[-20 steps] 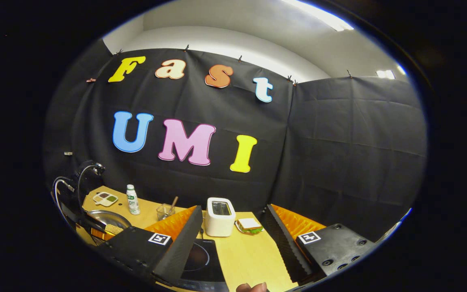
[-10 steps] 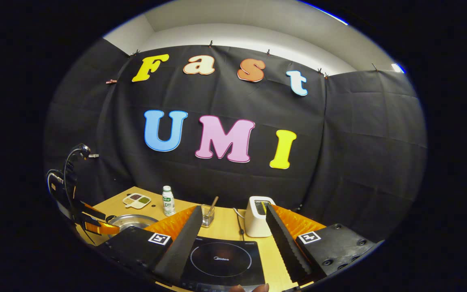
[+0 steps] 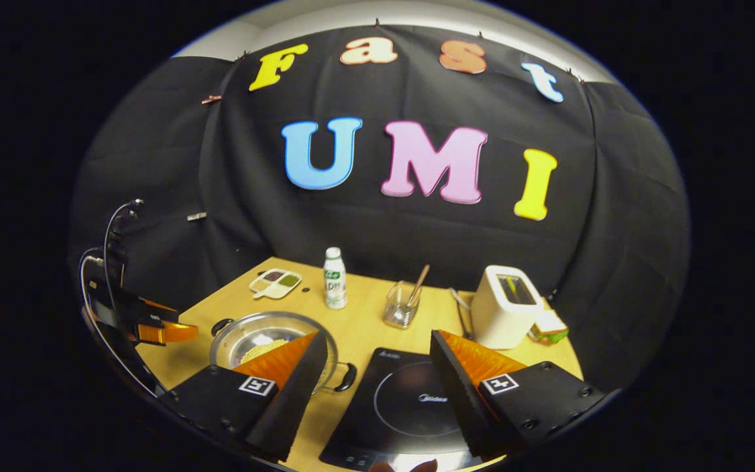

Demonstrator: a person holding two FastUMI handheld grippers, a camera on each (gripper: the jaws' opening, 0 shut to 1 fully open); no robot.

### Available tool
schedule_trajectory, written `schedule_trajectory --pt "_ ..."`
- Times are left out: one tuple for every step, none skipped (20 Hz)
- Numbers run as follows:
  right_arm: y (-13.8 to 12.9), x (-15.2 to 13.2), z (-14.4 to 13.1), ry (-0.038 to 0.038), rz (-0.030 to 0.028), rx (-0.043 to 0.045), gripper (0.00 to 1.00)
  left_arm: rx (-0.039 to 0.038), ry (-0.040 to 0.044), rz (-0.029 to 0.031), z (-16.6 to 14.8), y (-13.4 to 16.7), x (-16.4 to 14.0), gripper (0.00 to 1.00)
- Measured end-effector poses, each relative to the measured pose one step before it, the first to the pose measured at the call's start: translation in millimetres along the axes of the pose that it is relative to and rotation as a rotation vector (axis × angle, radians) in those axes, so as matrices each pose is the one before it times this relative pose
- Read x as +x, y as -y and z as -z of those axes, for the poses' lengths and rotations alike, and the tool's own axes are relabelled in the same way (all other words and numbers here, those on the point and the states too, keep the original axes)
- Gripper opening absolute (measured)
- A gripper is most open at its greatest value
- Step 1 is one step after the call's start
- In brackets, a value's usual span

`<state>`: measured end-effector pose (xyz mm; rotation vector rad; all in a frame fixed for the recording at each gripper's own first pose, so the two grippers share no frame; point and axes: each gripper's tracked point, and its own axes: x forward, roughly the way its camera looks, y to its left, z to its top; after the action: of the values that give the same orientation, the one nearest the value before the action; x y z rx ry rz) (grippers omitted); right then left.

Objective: First push the handle of the pot to place it horizontally, then grasp the pot with both hands and set it on the induction cooktop.

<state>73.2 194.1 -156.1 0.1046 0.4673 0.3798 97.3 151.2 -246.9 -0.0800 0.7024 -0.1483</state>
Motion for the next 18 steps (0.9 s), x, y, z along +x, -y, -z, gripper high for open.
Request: schedule_trajectory --pt "-9.76 12.17 12.63 -0.05223 -0.02922 0.03188 0.98 -0.00821 -0.02441 -0.00673 4.59 -9.55 9.35 0.96" --pt "-9.75 13.52 13.4 -0.05043 -0.02589 0.03428 0.98 -0.00472 -0.01822 -0.00938 3.01 -8.54 10.41 0.95" --pt "-8.64 14.93 11.7 -0.04712 -0.027 0.03608 0.98 -0.00641 -0.01847 0.00314 1.4 -5.55 11.28 0.95" --pt "-2.41 9.92 8.67 -0.03378 -0.00929 0.02579 0.99 -0.00643 -0.02459 0.00359 1.91 -3.22 10.74 0.95" --pt "-0.2 10.83 9.38 -0.02724 -0.00116 0.01487 0.99 -0.00136 -0.01573 0.00061 -0.17 -3.63 11.21 0.95" --pt "1.13 13.87 5.99 -0.02446 0.00491 0.00763 0.99 -0.00046 -0.02046 -0.0048 0.96 -4.62 10.86 0.95" --pt "2.67 13.51 6.58 -0.02697 0.00837 0.00039 0.99 0.00324 -0.02043 -0.00393 1.19 -2.68 10.08 0.95" --pt "0.74 12.27 4.22 -0.0214 0.00489 0.00192 0.99 0.00539 -0.00596 -0.00785 -2.33 -3.45 9.87 0.94" --pt "-2.01 9.34 2.76 -0.01628 -0.00609 0.0005 0.99 0.00999 -0.001 -0.00449 -4.62 -2.12 10.55 0.95" --pt "0.23 9.41 3.99 -0.00873 0.00357 -0.00405 0.98 0.01602 -0.00224 -0.00562 -3.22 -1.86 10.69 0.95" --pt "2.58 8.94 2.8 -0.01397 0.00681 -0.0039 0.87 0.01903 -0.01751 -0.00587 0.46 -2.17 9.33 0.95" --pt "0.7 7.46 4.09 -0.01604 0.0038 0.00074 0.9 0.0144 -0.01175 -0.0027 0.02 -1.75 8.34 0.95" --pt "1.16 7.96 3.08 -0.01399 0.00555 0.00256 0.9 0.00983 -0.00774 -0.00806 -2.24 -1.48 9.31 0.94" --pt "0.79 7.6 2.42 -0.01113 0.00345 0.00483 0.9 0.00694 -0.01088 -0.00779 -0.15 -2.03 7.77 0.93" --pt "0.95 6.06 2.01 -0.00699 0.00279 0.00763 0.9 0.0048 -0.00367 0.01018 -1.07 3.35 6.23 0.91" --pt "1.95 6.18 1.83 -0.00664 0.00565 0.00594 0.9 0.00609 -0.01336 0.01332 0.98 4.8 7.6 0.86" --pt "1.86 5.64 2.15 -0.008 0.00457 0.00625 0.9 0.00274 -0.01073 0.00438 1.09 1.41 5.83 0.82" --pt "-0.32 4.94 3.52 -0.00883 0.00561 0.00472 0.86 -0.0005 -0.00868 0.00918 1.09 0.75 2.97 0.79"
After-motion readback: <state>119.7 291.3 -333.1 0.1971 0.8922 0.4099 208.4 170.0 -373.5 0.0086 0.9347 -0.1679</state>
